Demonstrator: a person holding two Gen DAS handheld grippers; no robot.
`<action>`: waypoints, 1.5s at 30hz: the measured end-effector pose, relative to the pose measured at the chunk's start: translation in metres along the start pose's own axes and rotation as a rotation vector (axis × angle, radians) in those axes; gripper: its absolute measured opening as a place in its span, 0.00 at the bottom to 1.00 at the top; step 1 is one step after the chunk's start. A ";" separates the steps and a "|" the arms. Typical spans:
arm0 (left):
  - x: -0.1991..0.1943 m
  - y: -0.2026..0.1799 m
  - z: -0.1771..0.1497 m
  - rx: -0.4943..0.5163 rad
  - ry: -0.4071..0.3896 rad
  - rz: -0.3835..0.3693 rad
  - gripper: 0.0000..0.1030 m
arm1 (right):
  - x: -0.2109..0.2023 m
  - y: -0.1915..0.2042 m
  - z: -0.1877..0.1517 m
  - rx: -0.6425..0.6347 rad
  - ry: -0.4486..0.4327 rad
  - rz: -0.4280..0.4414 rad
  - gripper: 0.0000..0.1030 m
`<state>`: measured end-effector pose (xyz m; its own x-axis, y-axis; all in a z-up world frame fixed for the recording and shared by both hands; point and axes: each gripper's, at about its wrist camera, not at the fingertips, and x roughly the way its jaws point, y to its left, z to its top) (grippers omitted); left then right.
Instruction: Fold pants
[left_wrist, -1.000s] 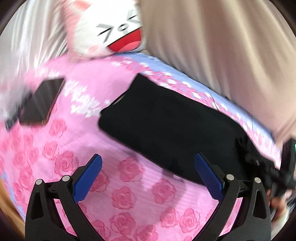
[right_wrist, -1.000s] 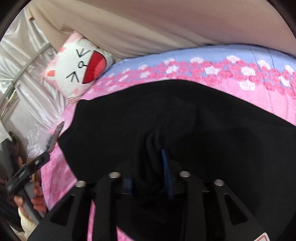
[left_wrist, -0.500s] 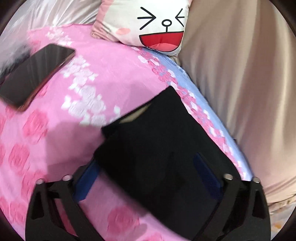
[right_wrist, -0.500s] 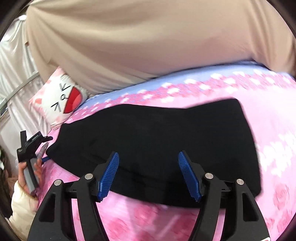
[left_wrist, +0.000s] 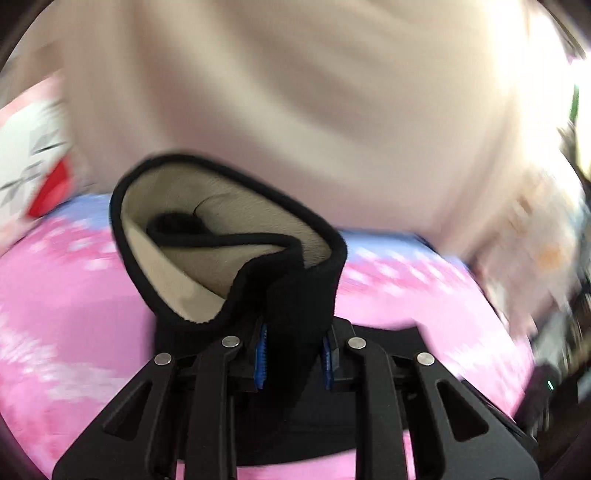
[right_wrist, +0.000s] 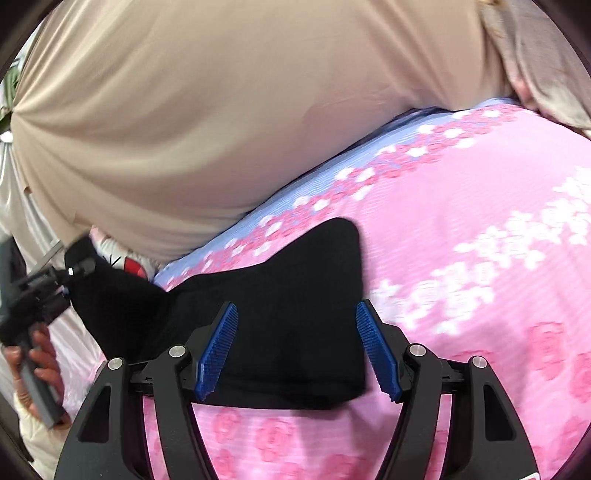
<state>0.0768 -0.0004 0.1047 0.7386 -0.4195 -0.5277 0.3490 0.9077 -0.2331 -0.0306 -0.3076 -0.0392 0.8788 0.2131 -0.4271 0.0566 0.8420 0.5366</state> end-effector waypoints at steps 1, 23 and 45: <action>0.016 -0.032 -0.009 0.042 0.040 -0.040 0.20 | -0.004 -0.006 0.002 0.000 -0.006 -0.012 0.64; -0.026 -0.022 -0.079 0.042 0.022 0.182 0.94 | 0.042 0.024 0.013 0.006 0.240 0.206 0.76; 0.016 0.083 -0.093 -0.261 0.158 0.136 0.95 | 0.006 0.011 0.013 0.014 0.122 -0.030 0.56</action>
<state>0.0642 0.0693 0.0013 0.6625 -0.3062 -0.6836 0.0788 0.9360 -0.3430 -0.0190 -0.3036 -0.0264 0.8122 0.2478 -0.5281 0.0892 0.8419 0.5323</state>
